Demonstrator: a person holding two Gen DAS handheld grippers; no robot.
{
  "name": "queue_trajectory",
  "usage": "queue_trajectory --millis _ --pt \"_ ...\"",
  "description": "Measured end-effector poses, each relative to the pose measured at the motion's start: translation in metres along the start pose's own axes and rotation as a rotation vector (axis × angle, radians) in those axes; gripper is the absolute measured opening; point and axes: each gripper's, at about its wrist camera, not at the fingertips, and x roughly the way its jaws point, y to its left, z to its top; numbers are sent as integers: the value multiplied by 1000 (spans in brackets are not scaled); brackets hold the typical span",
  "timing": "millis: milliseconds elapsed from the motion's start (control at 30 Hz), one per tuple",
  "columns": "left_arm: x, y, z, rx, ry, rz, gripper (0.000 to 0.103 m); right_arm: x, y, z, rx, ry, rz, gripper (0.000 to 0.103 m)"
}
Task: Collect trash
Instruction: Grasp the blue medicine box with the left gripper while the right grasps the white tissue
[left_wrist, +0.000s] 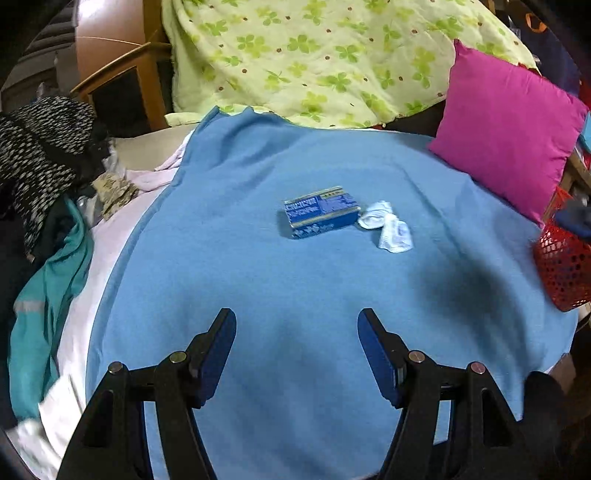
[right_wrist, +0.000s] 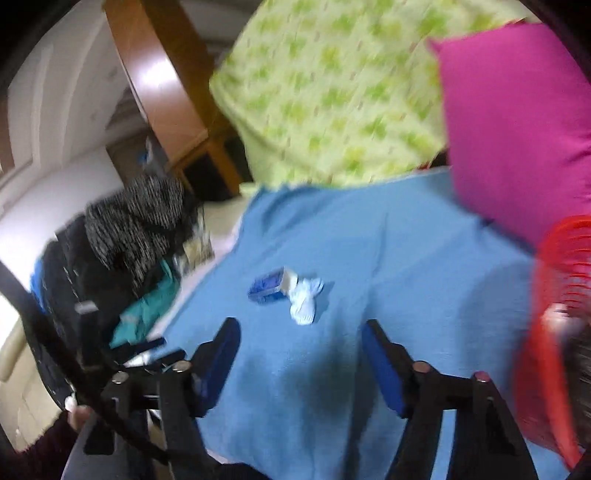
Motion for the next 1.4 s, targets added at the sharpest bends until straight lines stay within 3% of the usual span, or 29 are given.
queue_trajectory --millis 167,300,367,500,567,800,867,1033,1133,1233,1400 --pt "32 20 35 63 -21 -67 69 108 6 10 9 138 3 53" --pt "62 26 67 129 -38 -135 69 185 1 14 64 212 -17 52" --pt "79 25 82 175 -33 -184 70 208 -3 14 80 230 -47 51" --pt "109 17 103 276 -10 -265 71 249 -14 11 95 291 -55 35" --pt "126 12 113 325 9 -313 72 248 -16 10 87 280 -40 25" --pt "163 -5 128 450 62 -421 72 198 -38 6 123 237 -36 25" --pt "174 -8 127 475 125 -494 72 185 -44 2 129 237 -43 25" --pt "174 -4 121 469 149 -571 75 158 -50 -14 180 223 -32 25" --pt "167 -8 112 504 142 -543 75 147 -50 -21 182 212 -38 25" --pt "163 -16 99 590 111 -402 75 139 -54 -27 198 212 -25 25" --pt "163 -8 107 575 78 -315 75 132 -51 -35 187 219 -20 25"
